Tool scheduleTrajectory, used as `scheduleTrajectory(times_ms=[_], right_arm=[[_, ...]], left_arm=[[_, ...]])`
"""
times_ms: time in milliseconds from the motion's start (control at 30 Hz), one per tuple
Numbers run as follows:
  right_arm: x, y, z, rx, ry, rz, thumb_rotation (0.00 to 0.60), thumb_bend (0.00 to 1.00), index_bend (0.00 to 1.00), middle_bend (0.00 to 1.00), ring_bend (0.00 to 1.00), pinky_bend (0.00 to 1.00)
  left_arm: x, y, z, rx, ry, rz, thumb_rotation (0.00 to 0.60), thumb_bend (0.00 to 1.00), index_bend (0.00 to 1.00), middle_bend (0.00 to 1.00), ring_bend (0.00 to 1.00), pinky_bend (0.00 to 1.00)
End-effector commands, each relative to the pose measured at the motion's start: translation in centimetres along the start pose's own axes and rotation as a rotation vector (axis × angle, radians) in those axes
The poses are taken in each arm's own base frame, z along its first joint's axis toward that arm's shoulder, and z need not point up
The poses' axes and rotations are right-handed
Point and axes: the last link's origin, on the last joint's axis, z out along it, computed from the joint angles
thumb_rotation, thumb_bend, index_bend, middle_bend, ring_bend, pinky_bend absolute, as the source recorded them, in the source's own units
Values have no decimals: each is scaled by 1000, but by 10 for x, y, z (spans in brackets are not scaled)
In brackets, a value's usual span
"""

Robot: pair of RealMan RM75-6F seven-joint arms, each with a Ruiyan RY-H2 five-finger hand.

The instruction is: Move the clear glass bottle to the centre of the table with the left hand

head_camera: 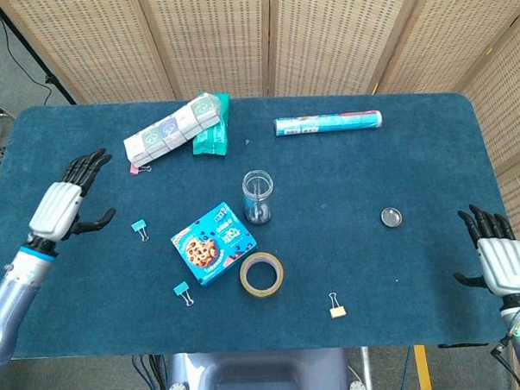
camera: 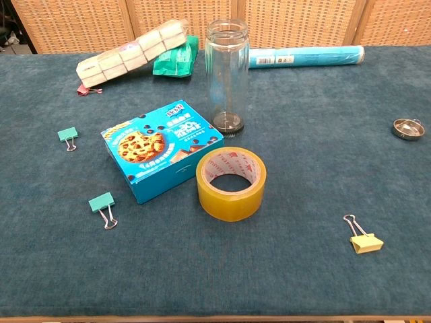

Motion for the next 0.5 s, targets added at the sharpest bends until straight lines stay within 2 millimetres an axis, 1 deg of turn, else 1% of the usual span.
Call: scheduleTrajectory(times_ms=[33,133,233,367,500], right_arm=[[3,-13,15,36,-20,6,600,3,80,0,0,0],[2,-21,25,49,-35,7,600,4,106,0,0,0],[-2,-35,38,72,-53,9,600,27,138,0,0,0],[-9,-49,53,88,-67,-9,600,77,187,0,0,0],[-17,-66,74,102,-77,-47,600,128,233,0,0,0]], left_arm=[[10,-20,-48,172,13,78,600,340,0,0,0,0],[14,-22,-67,243,2,95,600,341,0,0,0,0],[17,-21,-87,300,5,93,600,340,0,0,0,0],[25,-16,-97,293,31,107,600,340,0,0,0,0],[33,-9,-111,308,50,121,600,340,0,0,0,0]])
